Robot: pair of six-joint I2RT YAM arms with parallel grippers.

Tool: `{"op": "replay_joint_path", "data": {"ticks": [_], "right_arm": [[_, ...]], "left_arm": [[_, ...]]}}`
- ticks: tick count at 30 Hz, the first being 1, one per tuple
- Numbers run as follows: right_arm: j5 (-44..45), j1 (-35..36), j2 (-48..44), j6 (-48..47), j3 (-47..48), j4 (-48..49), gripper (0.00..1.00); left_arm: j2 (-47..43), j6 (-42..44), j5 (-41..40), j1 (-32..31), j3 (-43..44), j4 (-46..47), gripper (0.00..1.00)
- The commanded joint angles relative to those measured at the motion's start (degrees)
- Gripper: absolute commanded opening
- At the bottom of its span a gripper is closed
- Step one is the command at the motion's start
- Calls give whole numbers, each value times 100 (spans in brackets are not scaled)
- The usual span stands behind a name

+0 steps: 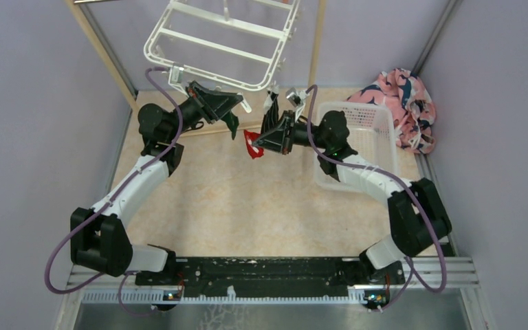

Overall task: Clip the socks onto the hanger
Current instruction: Pick up the hanger.

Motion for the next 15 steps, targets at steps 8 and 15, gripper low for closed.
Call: {"op": "replay_joint_path", "data": {"ticks": [8, 15], "right_arm": [[-1080, -328, 1887, 4753, 1271, 5782, 0], [-1061, -453, 2166, 4979, 1700, 5859, 0]], "left_arm": [[-176, 19, 439, -58, -104, 181, 0], [-205, 4, 479, -59, -100, 217, 0]]}}
